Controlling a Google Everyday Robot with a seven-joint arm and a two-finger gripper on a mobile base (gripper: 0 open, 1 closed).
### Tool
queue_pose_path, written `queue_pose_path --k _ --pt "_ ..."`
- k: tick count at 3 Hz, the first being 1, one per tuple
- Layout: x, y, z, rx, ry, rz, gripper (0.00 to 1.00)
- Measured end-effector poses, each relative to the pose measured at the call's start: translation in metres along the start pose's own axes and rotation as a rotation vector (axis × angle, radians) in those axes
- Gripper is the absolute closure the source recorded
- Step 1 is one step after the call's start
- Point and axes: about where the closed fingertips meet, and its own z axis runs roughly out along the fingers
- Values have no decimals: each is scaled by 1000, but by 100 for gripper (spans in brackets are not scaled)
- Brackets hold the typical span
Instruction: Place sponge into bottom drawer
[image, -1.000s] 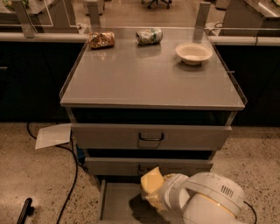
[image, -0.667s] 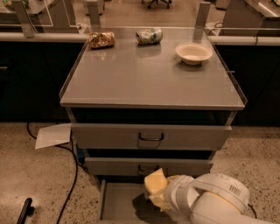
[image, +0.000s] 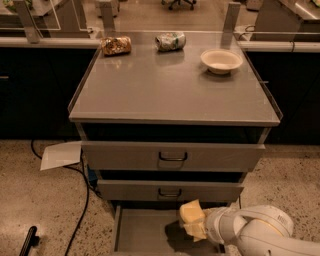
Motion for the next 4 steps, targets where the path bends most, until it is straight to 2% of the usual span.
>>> queue_pose_path --k 1,2,3,4 --pt "24 -18 32 -18 41 69 100" --pt "49 -23 74 -43 121 115 100" --pt "49 -23 74 -43 121 116 100" --pt "64 -22 99 -79 120 158 100"
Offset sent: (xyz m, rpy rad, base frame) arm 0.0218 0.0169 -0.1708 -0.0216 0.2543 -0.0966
